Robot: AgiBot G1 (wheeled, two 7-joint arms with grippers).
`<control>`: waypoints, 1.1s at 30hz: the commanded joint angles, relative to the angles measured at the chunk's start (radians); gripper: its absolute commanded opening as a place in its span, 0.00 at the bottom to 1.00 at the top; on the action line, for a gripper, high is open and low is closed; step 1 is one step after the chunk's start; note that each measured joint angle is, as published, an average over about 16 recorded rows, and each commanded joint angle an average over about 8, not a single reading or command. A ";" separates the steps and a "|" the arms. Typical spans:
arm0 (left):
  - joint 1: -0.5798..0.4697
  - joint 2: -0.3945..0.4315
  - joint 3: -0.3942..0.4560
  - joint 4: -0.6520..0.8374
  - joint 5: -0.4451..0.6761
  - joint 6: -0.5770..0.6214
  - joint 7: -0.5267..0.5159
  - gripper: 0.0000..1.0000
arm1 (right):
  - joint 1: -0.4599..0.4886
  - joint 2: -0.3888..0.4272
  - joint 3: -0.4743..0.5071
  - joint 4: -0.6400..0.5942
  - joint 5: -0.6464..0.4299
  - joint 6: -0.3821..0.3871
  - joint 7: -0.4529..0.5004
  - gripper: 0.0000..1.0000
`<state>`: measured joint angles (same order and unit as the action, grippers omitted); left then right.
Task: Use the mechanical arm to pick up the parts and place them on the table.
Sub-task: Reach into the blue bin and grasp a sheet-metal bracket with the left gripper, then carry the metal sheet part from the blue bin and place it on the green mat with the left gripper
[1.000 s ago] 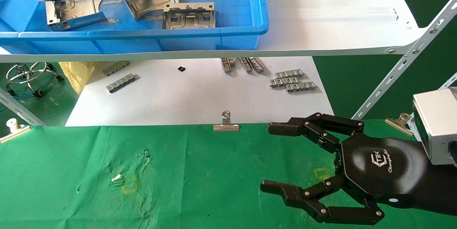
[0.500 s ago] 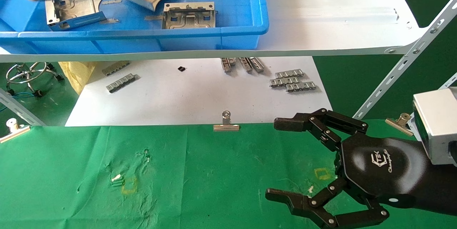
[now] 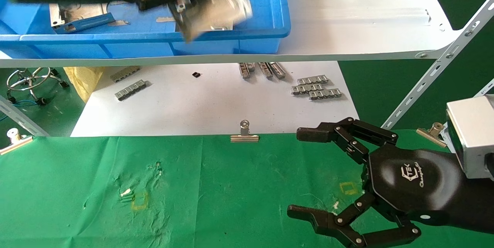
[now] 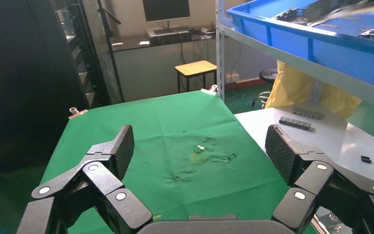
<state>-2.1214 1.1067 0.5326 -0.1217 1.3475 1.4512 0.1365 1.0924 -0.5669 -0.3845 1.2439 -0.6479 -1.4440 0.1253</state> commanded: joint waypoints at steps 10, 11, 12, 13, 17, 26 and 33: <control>0.129 -0.107 0.048 -0.261 -0.141 0.160 0.067 0.00 | 0.000 0.000 0.000 0.000 0.000 0.000 0.000 1.00; 0.152 -0.128 0.062 -0.312 -0.171 0.160 0.063 0.00 | 0.000 0.000 0.000 0.000 0.000 0.000 0.000 1.00; 0.176 -0.150 0.077 -0.362 -0.200 0.159 0.058 0.00 | 0.000 0.000 0.000 0.000 0.000 0.000 0.000 1.00; 0.200 -0.174 0.094 -0.412 -0.231 0.158 0.053 0.00 | 0.000 0.000 0.000 0.000 0.000 0.000 0.000 1.00; 0.283 -0.266 0.165 -0.566 -0.322 0.149 0.053 0.00 | 0.000 0.000 0.000 0.000 0.000 0.000 0.000 1.00; 0.384 -0.343 0.311 -0.525 -0.310 0.134 0.177 0.00 | 0.000 0.000 0.000 0.000 0.000 0.000 0.000 1.00; 0.416 -0.339 0.385 -0.390 -0.265 0.130 0.342 0.00 | 0.000 0.000 0.000 0.000 0.000 0.000 0.000 1.00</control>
<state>-1.7096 0.7702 0.9113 -0.5118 1.0775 1.5808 0.4748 1.0924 -0.5669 -0.3846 1.2439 -0.6479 -1.4440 0.1252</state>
